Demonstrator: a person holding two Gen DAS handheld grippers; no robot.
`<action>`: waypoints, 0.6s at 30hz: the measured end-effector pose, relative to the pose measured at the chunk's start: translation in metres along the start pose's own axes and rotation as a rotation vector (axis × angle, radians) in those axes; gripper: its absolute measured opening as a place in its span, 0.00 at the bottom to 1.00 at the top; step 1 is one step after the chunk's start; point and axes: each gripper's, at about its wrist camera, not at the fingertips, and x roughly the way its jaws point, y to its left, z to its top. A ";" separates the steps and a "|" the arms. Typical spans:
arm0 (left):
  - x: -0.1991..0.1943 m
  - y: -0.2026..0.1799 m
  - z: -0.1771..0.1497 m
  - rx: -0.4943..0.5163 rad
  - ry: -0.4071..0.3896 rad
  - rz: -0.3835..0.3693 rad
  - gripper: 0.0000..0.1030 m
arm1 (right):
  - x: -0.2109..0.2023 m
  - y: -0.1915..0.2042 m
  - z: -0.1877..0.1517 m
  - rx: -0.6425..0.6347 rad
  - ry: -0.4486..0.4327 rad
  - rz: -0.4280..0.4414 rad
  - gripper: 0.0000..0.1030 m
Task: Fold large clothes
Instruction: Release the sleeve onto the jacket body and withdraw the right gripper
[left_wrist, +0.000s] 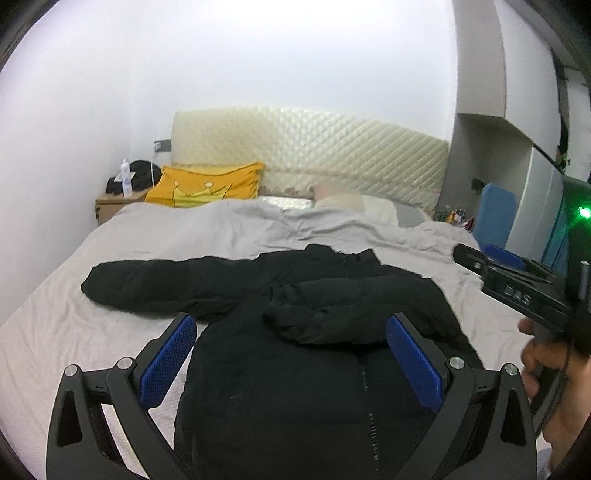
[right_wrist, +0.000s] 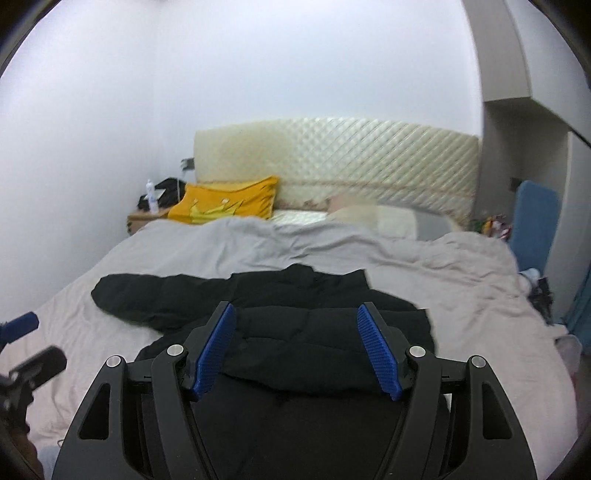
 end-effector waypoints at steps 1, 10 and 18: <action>-0.005 -0.004 0.000 0.001 -0.006 -0.007 1.00 | -0.011 -0.003 -0.003 0.002 -0.007 -0.012 0.66; -0.023 -0.033 -0.018 0.042 0.003 -0.046 1.00 | -0.066 -0.026 -0.039 0.049 -0.034 -0.057 0.66; -0.028 -0.046 -0.039 0.048 0.022 -0.069 1.00 | -0.088 -0.037 -0.072 0.079 -0.046 -0.075 0.66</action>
